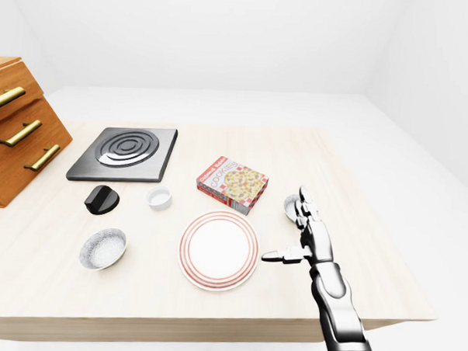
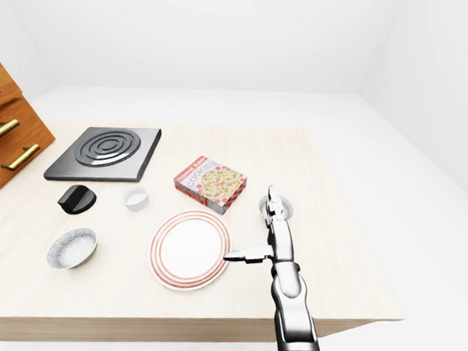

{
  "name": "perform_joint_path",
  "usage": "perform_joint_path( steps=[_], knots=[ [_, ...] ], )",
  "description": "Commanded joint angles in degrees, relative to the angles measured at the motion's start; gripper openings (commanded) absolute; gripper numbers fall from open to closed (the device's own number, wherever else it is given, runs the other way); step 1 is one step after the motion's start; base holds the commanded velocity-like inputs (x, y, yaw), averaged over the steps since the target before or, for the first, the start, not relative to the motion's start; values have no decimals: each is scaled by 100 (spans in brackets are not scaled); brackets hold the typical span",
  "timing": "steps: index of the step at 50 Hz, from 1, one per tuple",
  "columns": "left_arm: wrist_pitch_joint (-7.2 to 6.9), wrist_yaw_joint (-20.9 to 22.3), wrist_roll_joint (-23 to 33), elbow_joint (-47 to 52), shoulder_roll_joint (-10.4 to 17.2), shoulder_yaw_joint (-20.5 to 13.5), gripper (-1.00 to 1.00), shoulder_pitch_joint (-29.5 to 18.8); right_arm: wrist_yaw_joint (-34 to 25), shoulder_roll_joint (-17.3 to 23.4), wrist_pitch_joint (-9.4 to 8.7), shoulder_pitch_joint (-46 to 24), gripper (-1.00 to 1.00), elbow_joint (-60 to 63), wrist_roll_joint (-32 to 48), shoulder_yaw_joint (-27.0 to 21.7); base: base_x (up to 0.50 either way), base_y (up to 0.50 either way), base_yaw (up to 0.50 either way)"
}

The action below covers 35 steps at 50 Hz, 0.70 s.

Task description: Pick the akita bowl next to the plate and place it on the plate.

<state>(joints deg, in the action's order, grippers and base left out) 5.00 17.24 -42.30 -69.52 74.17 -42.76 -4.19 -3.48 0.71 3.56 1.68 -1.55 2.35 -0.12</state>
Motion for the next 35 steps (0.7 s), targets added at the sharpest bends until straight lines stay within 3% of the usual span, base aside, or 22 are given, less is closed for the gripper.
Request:
perform_joint_path(
  steps=[1, 6, 10, 35],
  knots=[
    [0, 0, -248, -173, -318, 137, 100, 210, 56, 12, -53, -27, 100, -49, 180, 37, 0, 0, 0],
    [0, -15, -281, -167, -396, 218, 100, 185, 54, 9, -16, -51, 100, -125, 237, 57, 0, 0, 0],
    [0, 7, -340, -105, -175, 133, 100, 236, 78, 7, -82, -50, 100, -4, 340, 92, 0, 0, 0],
    [0, 4, -294, -82, -184, 83, 100, 240, 69, -3, -87, -48, 100, 3, 350, 83, 0, 0, 0]
  ],
)
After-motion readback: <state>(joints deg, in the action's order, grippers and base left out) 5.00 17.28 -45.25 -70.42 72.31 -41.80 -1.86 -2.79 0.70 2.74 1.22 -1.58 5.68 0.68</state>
